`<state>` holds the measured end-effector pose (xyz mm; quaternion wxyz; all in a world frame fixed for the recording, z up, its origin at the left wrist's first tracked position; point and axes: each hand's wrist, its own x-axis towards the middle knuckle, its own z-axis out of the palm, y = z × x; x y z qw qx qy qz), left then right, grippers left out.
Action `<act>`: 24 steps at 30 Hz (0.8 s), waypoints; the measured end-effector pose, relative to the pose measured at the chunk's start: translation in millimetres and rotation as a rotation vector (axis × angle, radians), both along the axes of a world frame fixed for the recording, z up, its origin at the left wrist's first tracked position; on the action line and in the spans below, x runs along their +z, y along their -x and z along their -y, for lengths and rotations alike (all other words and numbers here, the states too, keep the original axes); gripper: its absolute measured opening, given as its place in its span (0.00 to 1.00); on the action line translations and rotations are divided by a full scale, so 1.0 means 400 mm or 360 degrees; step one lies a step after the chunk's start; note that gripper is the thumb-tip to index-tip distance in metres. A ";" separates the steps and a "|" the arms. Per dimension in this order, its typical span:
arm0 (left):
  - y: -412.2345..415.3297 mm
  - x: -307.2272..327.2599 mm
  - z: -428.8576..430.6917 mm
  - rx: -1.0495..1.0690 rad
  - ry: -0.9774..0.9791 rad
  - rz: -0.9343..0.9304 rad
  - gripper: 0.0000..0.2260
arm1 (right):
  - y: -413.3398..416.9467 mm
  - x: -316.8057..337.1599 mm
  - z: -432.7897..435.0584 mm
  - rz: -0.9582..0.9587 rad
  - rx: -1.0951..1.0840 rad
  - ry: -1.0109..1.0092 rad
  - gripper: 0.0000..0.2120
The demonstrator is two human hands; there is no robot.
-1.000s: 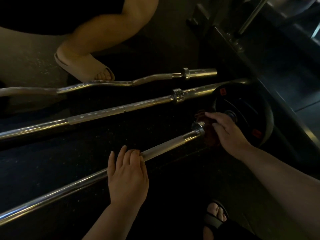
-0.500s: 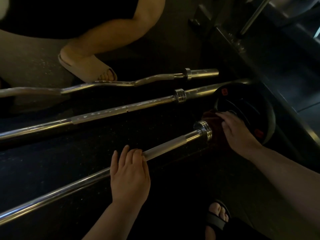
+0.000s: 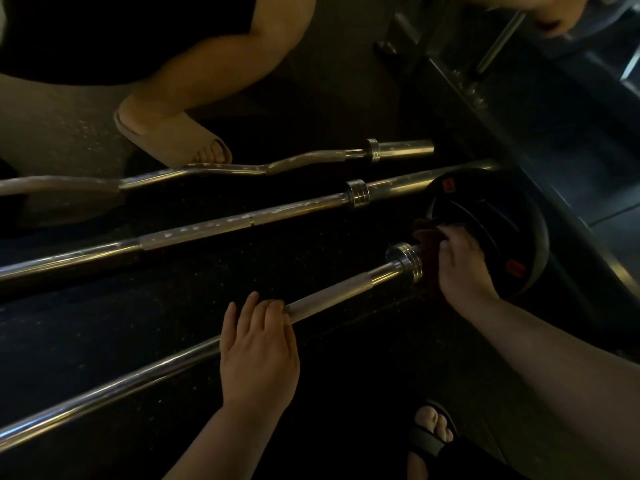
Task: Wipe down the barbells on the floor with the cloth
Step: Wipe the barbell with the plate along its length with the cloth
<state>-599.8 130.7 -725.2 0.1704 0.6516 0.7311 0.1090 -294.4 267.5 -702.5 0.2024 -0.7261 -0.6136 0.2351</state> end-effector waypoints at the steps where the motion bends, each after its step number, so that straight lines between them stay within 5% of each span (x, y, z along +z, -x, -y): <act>1: -0.003 0.000 -0.002 0.0010 -0.0002 0.0007 0.26 | 0.014 0.004 0.018 -0.0024 0.0076 0.0002 0.17; 5: -0.002 -0.002 0.000 0.0032 -0.0001 -0.0007 0.26 | -0.020 0.012 0.032 0.0147 0.0395 0.0033 0.19; 11: 0.003 -0.003 0.001 -0.0010 0.0013 -0.0006 0.24 | -0.010 -0.002 0.058 0.0171 -0.0075 -0.0115 0.18; 24: 0.002 0.001 -0.008 0.0010 0.0023 -0.0010 0.27 | 0.044 0.013 0.009 -0.0065 -0.0099 0.0015 0.16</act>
